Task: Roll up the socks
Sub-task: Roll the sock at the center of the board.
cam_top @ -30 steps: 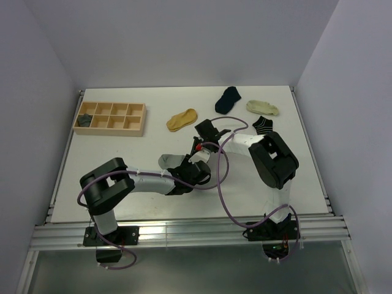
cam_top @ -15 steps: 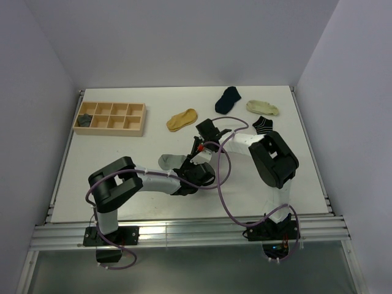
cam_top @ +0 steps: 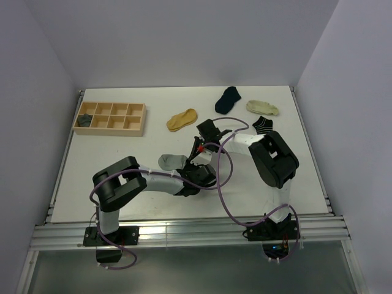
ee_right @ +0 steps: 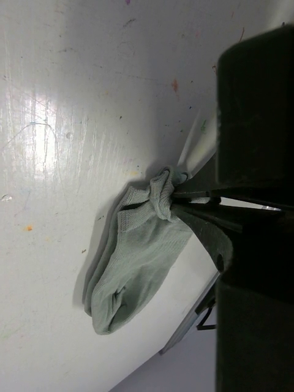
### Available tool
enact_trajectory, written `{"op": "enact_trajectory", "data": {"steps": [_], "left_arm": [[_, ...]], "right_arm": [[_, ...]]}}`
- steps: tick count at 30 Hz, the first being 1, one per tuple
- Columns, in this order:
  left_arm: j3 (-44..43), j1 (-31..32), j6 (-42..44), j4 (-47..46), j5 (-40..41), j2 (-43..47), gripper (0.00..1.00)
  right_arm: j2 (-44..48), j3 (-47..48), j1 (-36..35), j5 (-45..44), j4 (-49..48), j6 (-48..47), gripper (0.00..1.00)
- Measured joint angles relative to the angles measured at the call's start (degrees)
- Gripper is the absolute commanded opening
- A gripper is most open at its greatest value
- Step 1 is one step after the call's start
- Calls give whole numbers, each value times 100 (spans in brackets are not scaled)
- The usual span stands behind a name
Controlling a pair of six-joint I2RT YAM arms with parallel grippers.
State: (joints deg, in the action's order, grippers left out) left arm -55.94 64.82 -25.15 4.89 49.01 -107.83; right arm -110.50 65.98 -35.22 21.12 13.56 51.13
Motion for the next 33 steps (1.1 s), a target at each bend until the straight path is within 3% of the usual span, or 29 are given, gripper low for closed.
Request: {"op": "enact_trajectory", "data": {"steps": [1,9,17,25,33], "left_arm": [[-4,0,-17,15,-4,-13,1],[92,-76,-63,66,-549,223,0],[527,-1040,-573,-96,-2793,1019,0],[1331,-2404,-1491,-1023,-5108,1458,0],[2264,-3508,-2529,-2153,-6693,1644,0]], "right_arm": [[0,-2,2,4,-9,0,13],[315,-483,87,28,-474,-2,19],[1235,-1082,92,-417,-719,0,34],[1513,-1132,85,-542,-979,2,33],[1469,-1178,-13,-520,-1049,28,31]]}}
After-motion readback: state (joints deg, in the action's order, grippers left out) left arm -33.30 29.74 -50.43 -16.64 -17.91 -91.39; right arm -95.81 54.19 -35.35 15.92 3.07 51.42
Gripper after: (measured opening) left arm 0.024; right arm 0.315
